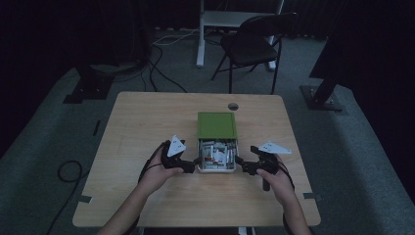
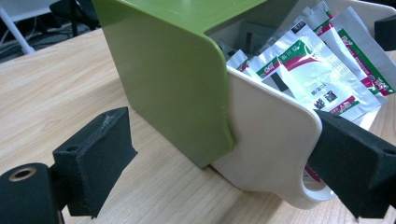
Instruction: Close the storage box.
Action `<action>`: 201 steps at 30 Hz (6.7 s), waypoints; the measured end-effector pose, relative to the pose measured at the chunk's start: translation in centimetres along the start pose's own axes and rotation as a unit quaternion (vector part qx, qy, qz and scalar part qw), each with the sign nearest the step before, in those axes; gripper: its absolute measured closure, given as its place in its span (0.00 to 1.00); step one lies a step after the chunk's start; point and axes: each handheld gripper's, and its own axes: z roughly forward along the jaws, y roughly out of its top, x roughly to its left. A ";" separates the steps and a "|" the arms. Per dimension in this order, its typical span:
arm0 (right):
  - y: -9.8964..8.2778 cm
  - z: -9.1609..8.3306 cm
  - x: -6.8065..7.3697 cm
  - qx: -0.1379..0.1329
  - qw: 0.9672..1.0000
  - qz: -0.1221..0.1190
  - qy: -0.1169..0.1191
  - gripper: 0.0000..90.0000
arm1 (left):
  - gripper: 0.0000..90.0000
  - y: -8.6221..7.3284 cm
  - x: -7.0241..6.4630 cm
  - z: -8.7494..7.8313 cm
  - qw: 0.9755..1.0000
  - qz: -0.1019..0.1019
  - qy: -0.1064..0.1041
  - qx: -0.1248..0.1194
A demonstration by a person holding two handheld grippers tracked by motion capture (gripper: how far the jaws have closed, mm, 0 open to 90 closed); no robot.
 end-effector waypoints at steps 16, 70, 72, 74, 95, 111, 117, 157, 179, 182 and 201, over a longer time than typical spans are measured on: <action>0.6 0.9 -0.5 -0.006 1.000 0.018 -0.017 0.15 | 0.11 0.5 0.8 0.8 1.000 -0.006 0.014 0.000; 1.7 2.9 -0.8 -0.018 0.996 0.042 -0.076 0.14 | 0.11 1.5 2.2 2.7 0.998 -0.023 0.054 0.001; 1.7 2.9 -0.8 -0.022 0.996 0.041 -0.076 0.14 | 0.11 1.5 2.2 2.7 0.998 -0.019 0.058 0.001; 1.6 2.9 -0.9 -0.023 0.996 0.044 -0.075 0.14 | 0.11 1.6 2.1 2.8 0.998 -0.019 0.059 -0.001; 1.3 1.8 -0.4 -0.031 0.997 0.031 -0.062 0.15 | 0.11 0.7 1.2 1.7 0.998 -0.050 0.034 0.003; 0.2 1.6 -0.1 -0.021 0.997 0.035 -0.064 0.15 | 0.11 -0.2 1.1 0.4 0.995 -0.099 0.025 -0.015; -0.5 1.6 0.0 -0.017 0.997 0.035 -0.062 0.15 | 0.11 -0.7 1.3 0.1 0.995 -0.098 0.026 -0.012; -6.3 -1.2 1.2 0.044 0.998 0.008 -0.046 0.15 | 0.11 -6.6 3.7 -4.0 0.984 -0.132 0.109 0.052; -7.1 -1.2 2.6 0.109 0.991 -0.075 -0.018 0.15 | 0.11 -9.4 6.1 -7.1 0.965 -0.173 0.176 0.092; -7.1 -1.1 2.8 0.117 0.989 -0.083 -0.019 0.15 | 0.11 -9.8 6.4 -7.5 0.963 -0.177 0.181 0.097; -7.1 -0.5 3.4 0.149 0.982 -0.114 0.001 0.15 | 0.11 -11.9 7.7 -9.2 0.949 -0.200 0.208 0.130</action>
